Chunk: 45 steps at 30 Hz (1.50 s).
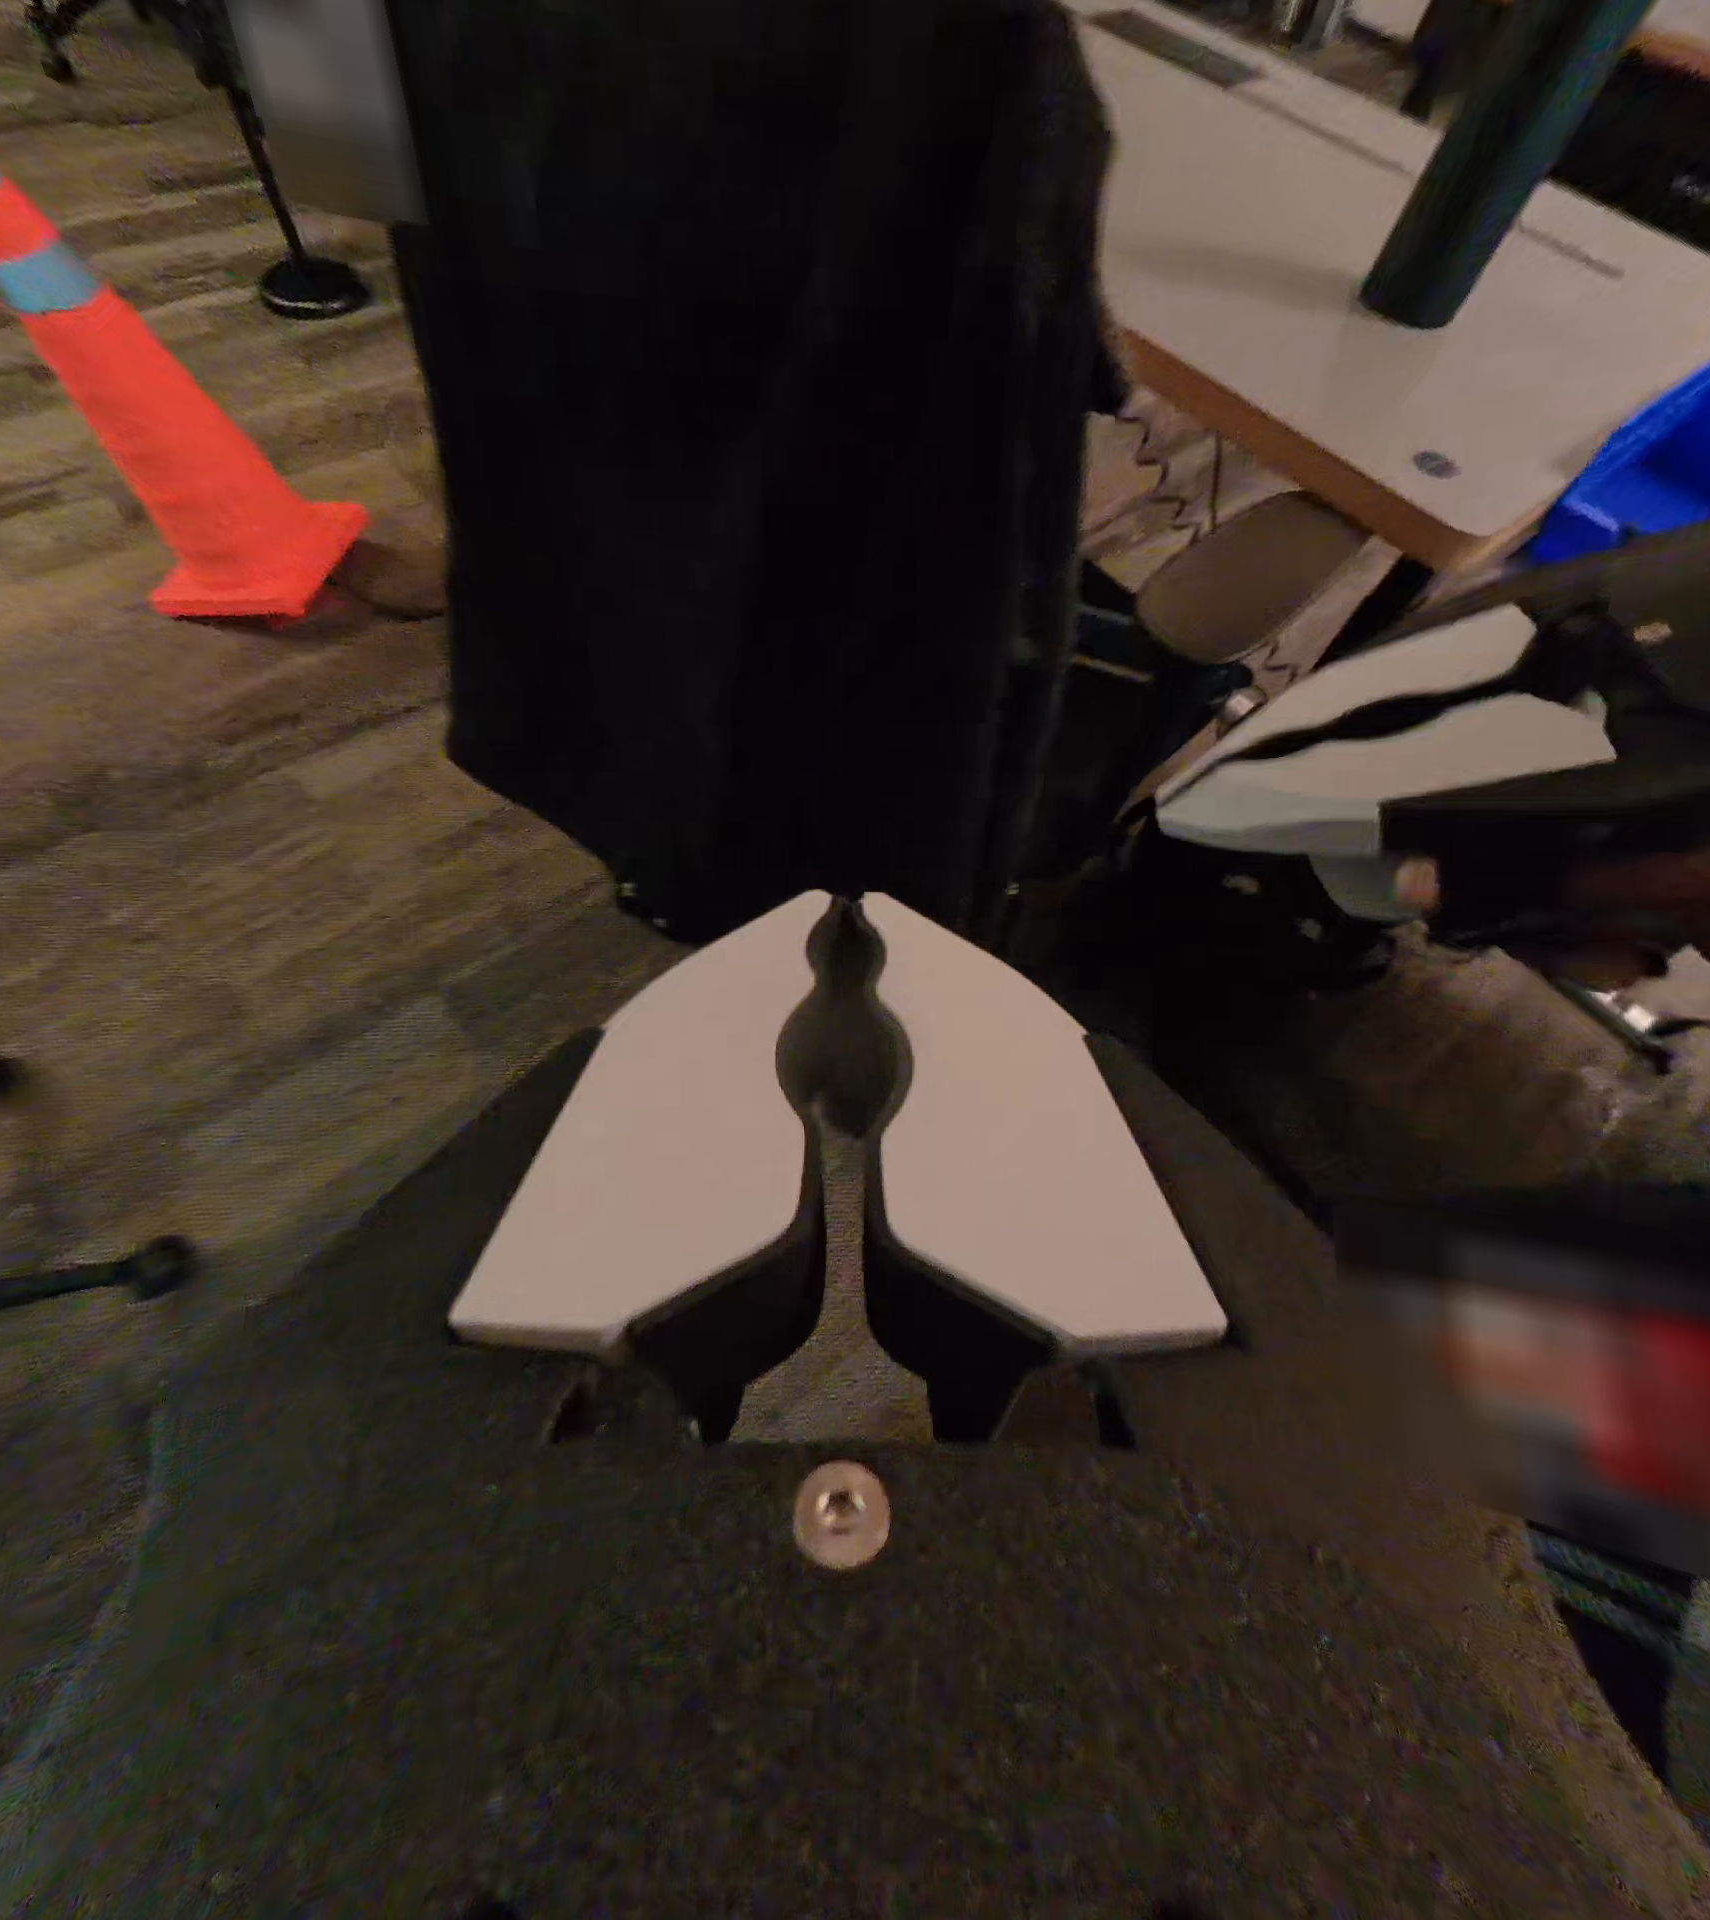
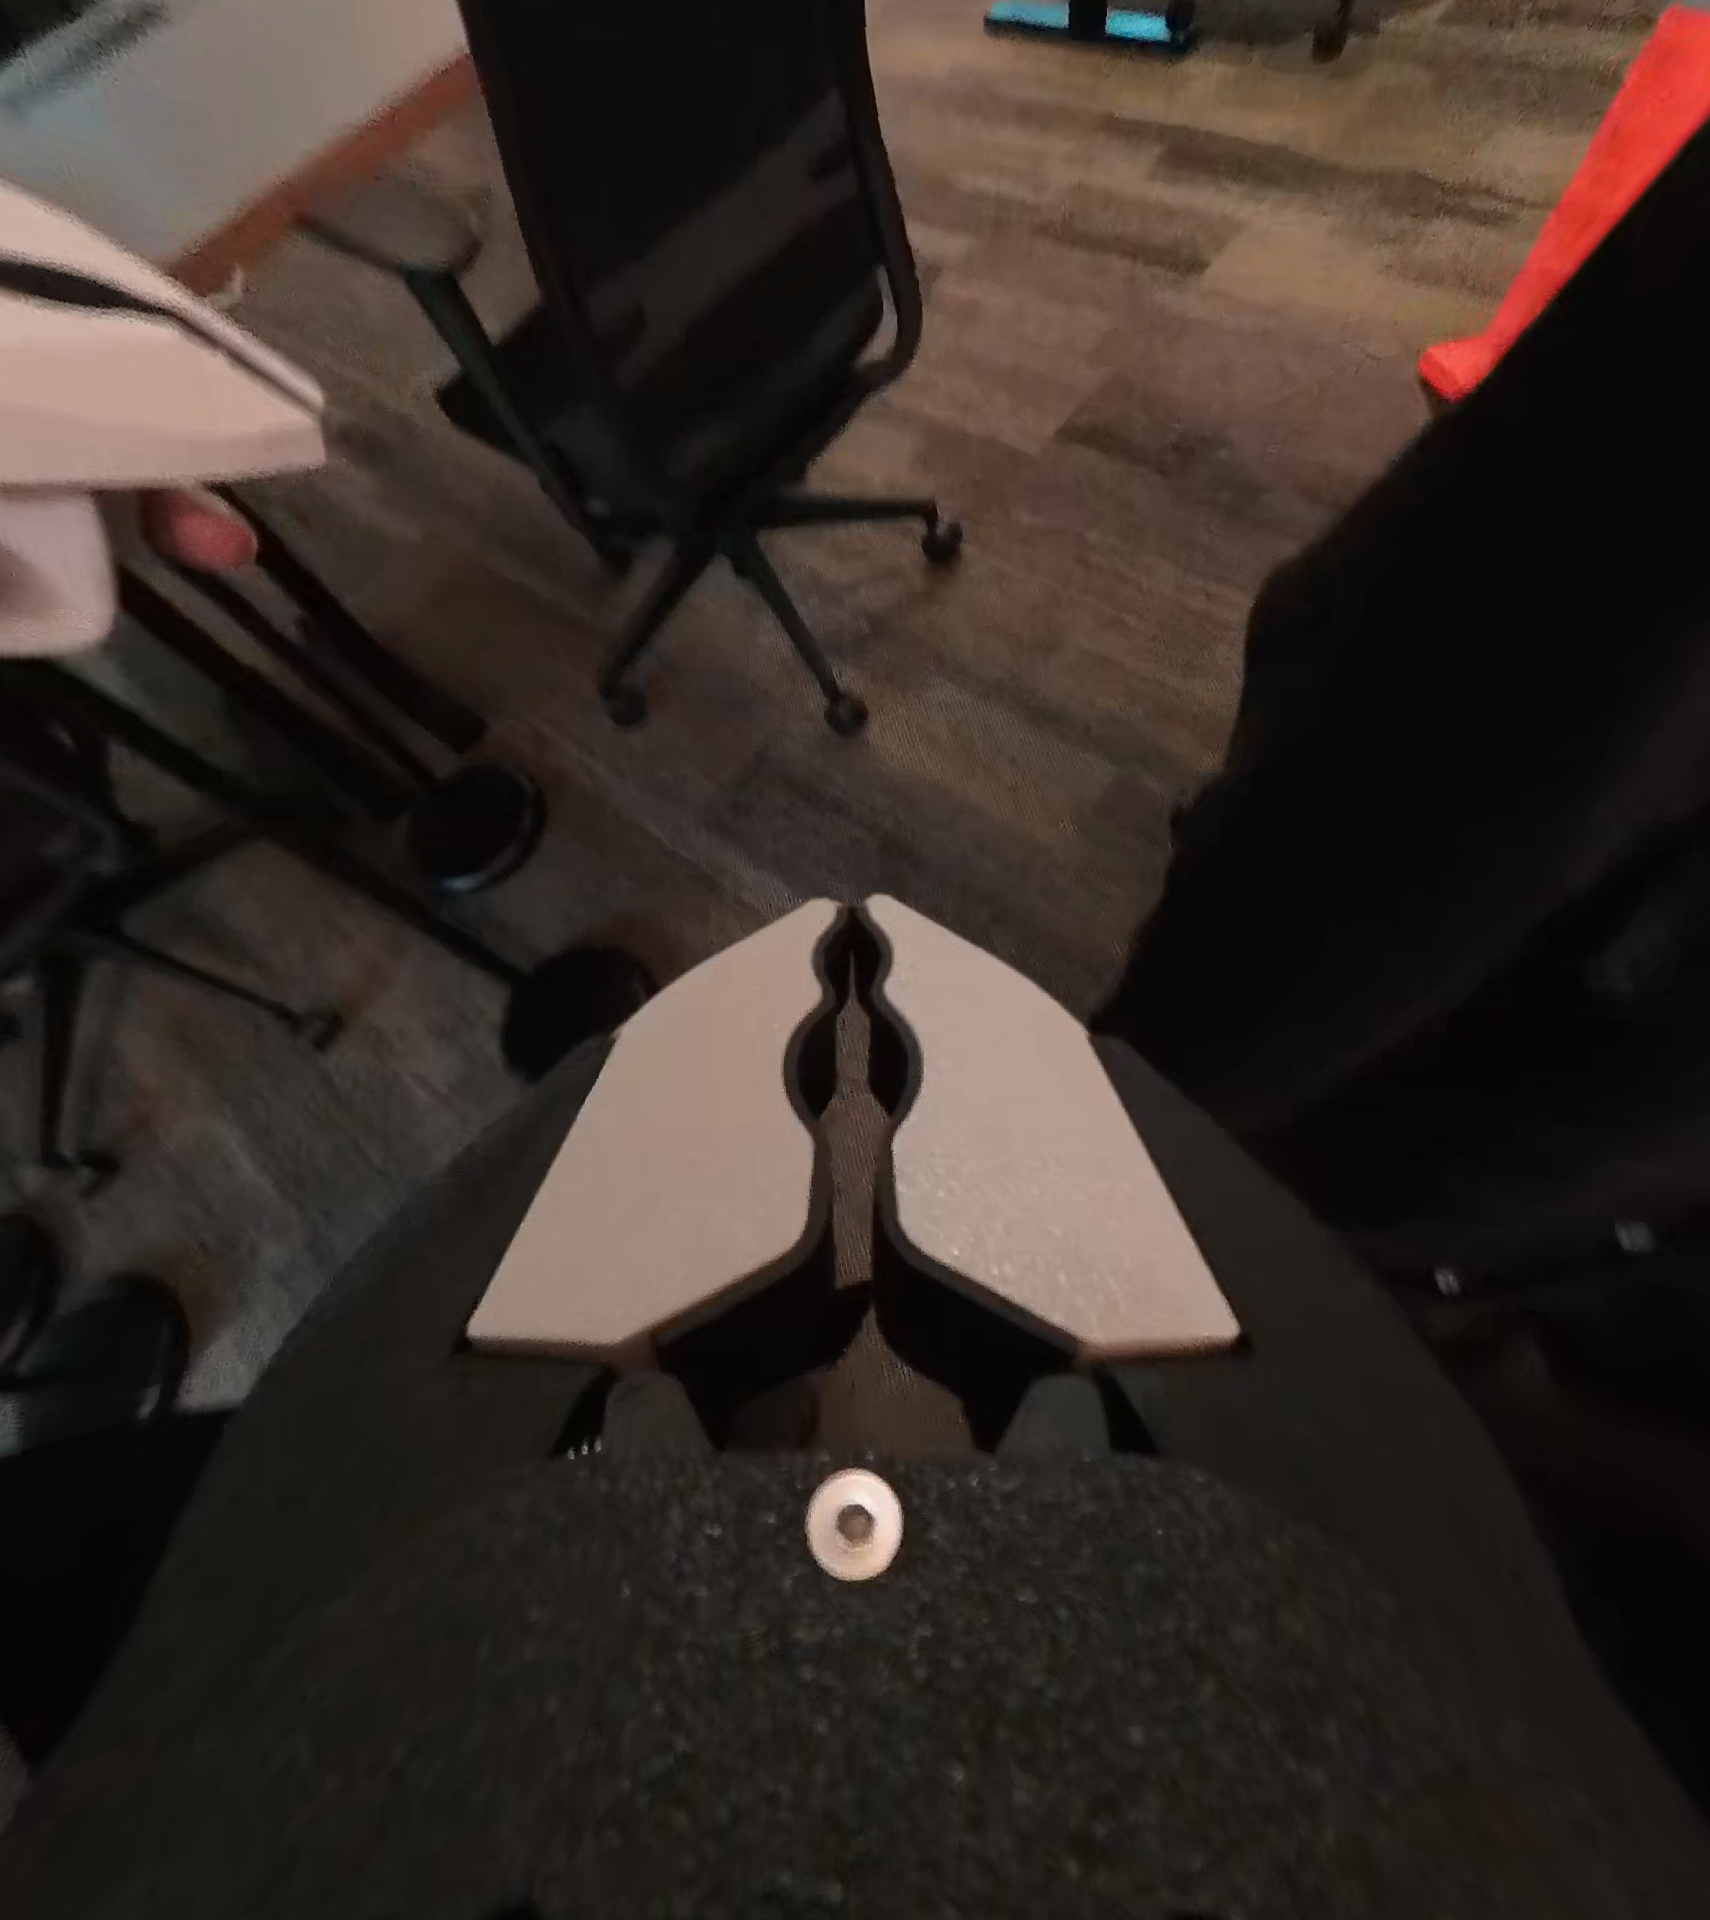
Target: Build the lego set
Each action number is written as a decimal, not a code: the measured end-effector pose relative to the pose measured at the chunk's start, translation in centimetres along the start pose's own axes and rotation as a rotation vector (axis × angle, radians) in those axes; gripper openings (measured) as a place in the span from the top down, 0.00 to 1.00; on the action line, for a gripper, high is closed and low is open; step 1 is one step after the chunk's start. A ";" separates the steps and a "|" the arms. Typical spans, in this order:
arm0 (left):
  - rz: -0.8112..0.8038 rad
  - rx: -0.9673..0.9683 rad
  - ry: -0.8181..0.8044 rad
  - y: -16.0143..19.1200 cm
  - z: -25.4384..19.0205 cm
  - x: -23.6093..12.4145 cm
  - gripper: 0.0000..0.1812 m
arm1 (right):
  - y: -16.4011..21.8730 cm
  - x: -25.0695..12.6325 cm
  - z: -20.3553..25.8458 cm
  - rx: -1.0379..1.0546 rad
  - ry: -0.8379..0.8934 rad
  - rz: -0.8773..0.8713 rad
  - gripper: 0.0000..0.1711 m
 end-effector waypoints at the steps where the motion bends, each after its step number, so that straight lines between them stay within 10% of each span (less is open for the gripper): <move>1: 0.010 0.010 -0.008 -1.1 2.1 -0.2 1.00 | -2.4 1.7 0.0 0.001 -0.005 -0.020 1.00; 7: -0.082 -0.071 -0.157 -6.5 14.1 2.3 1.00 | -15.2 11.9 -3.6 -0.035 -0.014 -0.123 1.00; 13: -0.119 -0.011 -0.108 -12.9 26.1 13.8 1.00 | -25.8 22.2 -13.1 0.000 0.109 -0.221 1.00; 22: -0.220 0.142 0.059 -35.6 43.3 33.5 1.00 | -45.0 32.9 -28.7 -0.045 0.154 -0.332 1.00; 33: 0.031 0.246 0.469 -46.0 61.1 67.2 1.00 | -54.4 49.0 -57.4 0.281 0.415 -0.236 1.00; 45: 0.291 0.664 0.939 -72.4 66.8 105.1 0.90 | -60.8 55.0 -91.3 0.528 0.646 -0.181 1.00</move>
Point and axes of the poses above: each gripper's, where its closed fingertips meet, x out along the fingers, y out of its underside, z = x × y across the jaws, the point moved 9 cm from there along -x, back along the fingers, and after that the axes turned 2 degrees about z, right-handed, at the moved point
